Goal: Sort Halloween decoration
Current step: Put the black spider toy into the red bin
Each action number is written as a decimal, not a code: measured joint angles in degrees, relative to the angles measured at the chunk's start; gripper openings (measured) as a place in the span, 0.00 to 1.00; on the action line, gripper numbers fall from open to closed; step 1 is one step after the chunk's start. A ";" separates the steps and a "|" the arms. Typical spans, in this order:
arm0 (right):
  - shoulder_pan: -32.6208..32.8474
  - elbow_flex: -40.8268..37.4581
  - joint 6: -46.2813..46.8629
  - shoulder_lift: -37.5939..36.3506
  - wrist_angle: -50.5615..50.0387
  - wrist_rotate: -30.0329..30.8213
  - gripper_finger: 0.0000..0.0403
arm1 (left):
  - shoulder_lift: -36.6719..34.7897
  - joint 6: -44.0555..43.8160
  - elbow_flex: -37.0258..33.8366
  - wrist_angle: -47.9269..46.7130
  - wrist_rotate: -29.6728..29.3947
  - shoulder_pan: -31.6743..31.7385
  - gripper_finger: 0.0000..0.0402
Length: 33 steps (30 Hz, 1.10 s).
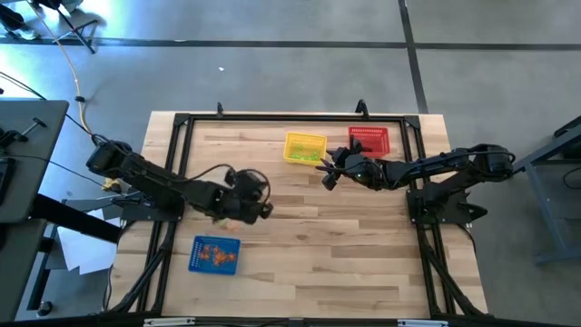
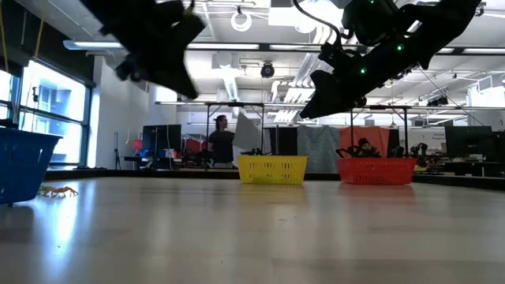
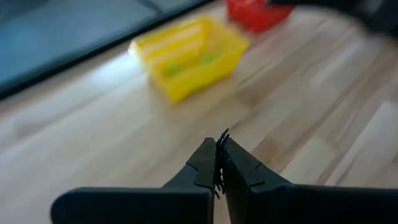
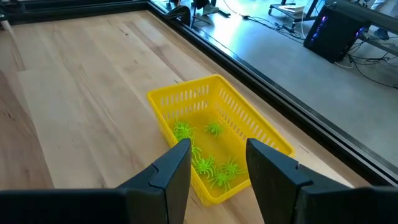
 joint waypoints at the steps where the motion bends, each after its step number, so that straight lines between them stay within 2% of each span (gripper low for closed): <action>1: -0.02 0.00 0.00 0.00 0.00 0.00 0.37 | 0.00 3.22 0.00 3.25 0.08 0.72 0.00; 8: -0.02 0.00 0.00 0.00 0.00 0.00 0.37 | 0.00 19.47 0.00 19.77 3.14 5.85 0.00; 13: -0.02 0.00 0.00 0.00 0.02 0.00 0.37 | 0.00 26.09 0.03 27.42 10.40 9.22 0.00; 18: -0.02 0.00 0.00 0.00 0.02 0.00 0.37 | 0.00 27.14 0.03 30.41 15.49 10.82 0.00; 26: -3.05 0.00 -1.89 0.00 4.06 0.28 0.37 | 0.00 26.12 0.03 30.84 16.51 10.60 0.00; 33: -3.77 0.00 11.79 0.00 4.89 -0.10 0.37 | 0.00 25.85 0.03 33.34 16.01 10.48 0.00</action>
